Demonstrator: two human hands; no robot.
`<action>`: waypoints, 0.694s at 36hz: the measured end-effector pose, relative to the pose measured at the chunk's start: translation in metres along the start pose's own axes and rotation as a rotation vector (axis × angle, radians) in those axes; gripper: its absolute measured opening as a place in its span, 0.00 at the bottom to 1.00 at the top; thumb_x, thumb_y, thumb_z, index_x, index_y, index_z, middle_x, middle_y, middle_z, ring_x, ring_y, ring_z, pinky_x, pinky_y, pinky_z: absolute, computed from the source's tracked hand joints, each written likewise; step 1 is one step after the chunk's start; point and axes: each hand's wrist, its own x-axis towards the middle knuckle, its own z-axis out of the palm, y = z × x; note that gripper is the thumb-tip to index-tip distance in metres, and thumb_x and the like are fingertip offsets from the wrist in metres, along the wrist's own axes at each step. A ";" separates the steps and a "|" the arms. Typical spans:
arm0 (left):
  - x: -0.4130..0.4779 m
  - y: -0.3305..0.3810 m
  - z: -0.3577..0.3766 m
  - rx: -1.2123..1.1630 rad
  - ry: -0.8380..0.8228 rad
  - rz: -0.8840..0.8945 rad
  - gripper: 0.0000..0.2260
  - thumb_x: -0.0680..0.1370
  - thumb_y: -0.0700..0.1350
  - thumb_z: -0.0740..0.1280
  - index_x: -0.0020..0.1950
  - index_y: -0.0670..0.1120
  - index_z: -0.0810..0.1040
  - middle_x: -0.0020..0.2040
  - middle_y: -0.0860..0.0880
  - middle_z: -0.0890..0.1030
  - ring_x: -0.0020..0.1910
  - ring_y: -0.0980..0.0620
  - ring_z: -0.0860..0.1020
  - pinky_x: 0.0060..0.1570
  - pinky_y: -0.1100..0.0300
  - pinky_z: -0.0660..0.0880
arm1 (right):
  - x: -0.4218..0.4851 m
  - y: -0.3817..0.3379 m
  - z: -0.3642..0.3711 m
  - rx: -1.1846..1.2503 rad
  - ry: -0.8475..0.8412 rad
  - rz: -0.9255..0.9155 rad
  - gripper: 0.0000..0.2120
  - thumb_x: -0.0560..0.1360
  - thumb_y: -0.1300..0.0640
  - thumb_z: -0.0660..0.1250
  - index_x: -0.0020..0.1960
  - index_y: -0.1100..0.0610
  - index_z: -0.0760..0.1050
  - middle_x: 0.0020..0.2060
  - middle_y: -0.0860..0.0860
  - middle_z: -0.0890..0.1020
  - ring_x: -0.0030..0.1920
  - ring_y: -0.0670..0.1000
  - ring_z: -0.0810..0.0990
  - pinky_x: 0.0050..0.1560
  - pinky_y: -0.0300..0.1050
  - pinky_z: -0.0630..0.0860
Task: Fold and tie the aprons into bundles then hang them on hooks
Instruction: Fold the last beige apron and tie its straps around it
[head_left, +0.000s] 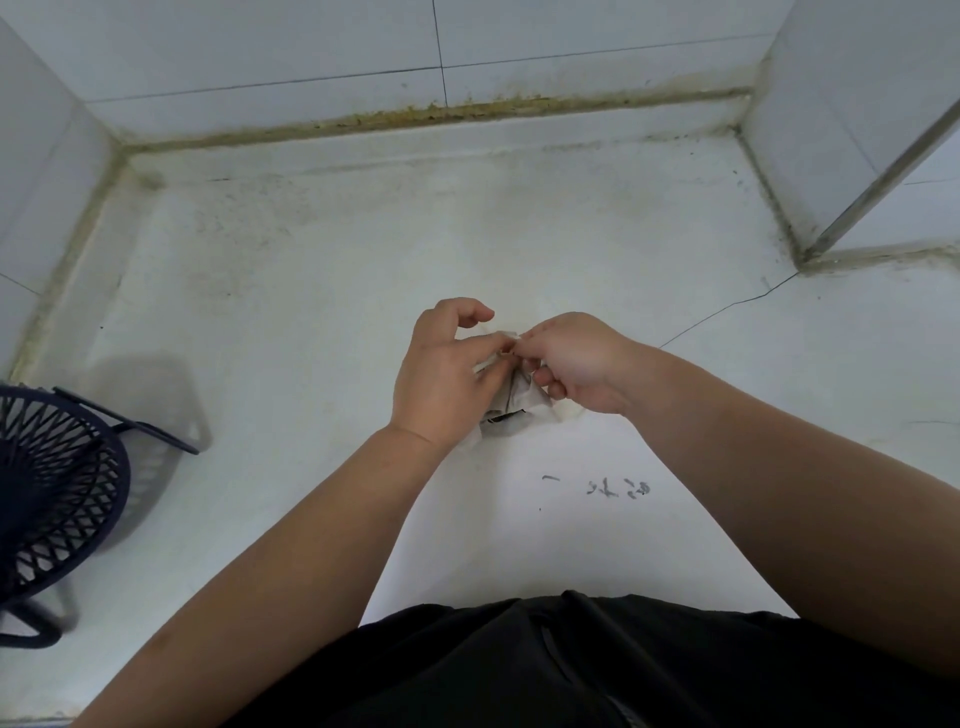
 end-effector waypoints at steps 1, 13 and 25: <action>0.000 0.000 0.000 0.003 0.004 0.002 0.09 0.73 0.48 0.67 0.45 0.48 0.86 0.53 0.45 0.78 0.53 0.54 0.69 0.48 0.59 0.68 | 0.000 0.000 0.000 0.003 -0.003 0.003 0.10 0.78 0.62 0.62 0.37 0.58 0.69 0.31 0.53 0.69 0.30 0.49 0.63 0.30 0.42 0.59; 0.002 -0.006 -0.012 0.083 -0.053 -0.156 0.05 0.74 0.35 0.67 0.44 0.45 0.79 0.50 0.53 0.63 0.49 0.59 0.61 0.41 0.59 0.68 | 0.001 0.008 -0.012 -0.589 0.097 -0.323 0.11 0.80 0.60 0.59 0.51 0.55 0.81 0.41 0.50 0.80 0.40 0.50 0.76 0.37 0.35 0.67; 0.000 -0.021 -0.033 0.296 -0.152 -0.145 0.06 0.73 0.35 0.64 0.45 0.44 0.78 0.46 0.51 0.64 0.48 0.49 0.65 0.31 0.63 0.58 | 0.005 0.009 -0.016 -1.061 0.297 -0.523 0.15 0.79 0.56 0.59 0.63 0.59 0.75 0.55 0.56 0.77 0.55 0.58 0.76 0.54 0.47 0.69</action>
